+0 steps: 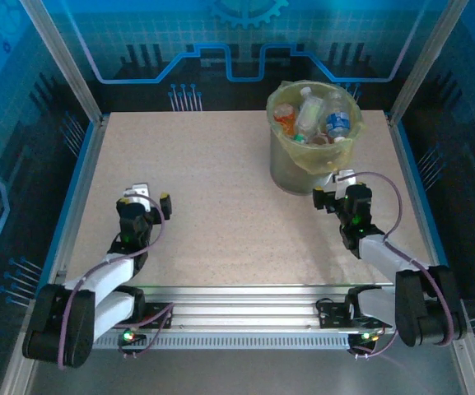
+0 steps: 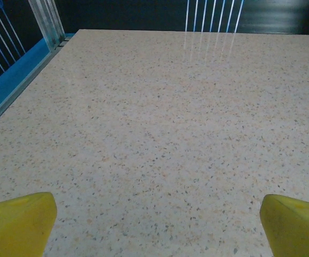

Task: Put the plastic bottles in the bin

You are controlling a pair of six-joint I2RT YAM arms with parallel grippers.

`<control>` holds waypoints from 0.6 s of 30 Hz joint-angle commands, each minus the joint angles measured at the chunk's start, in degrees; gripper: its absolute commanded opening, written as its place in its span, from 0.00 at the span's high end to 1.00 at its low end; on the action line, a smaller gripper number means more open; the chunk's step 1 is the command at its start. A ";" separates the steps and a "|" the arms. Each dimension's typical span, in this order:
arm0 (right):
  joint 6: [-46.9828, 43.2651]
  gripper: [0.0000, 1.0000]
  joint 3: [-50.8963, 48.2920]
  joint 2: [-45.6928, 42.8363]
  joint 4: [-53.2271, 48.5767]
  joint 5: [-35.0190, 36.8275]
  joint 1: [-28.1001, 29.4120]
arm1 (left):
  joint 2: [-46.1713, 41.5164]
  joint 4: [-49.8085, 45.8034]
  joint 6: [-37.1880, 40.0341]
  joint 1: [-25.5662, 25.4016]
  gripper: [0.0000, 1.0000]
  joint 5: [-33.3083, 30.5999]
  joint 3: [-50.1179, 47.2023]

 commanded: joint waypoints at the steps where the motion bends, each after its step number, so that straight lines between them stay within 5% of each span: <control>1: -0.67 0.00 -1.02 0.95 6.81 -1.97 -1.42 | 3.32 8.86 -0.08 1.82 0.01 4.13 0.28; 18: 1.79 0.00 -3.32 8.16 18.90 -8.75 -4.33 | 26.99 33.41 -0.81 4.09 0.01 12.47 1.50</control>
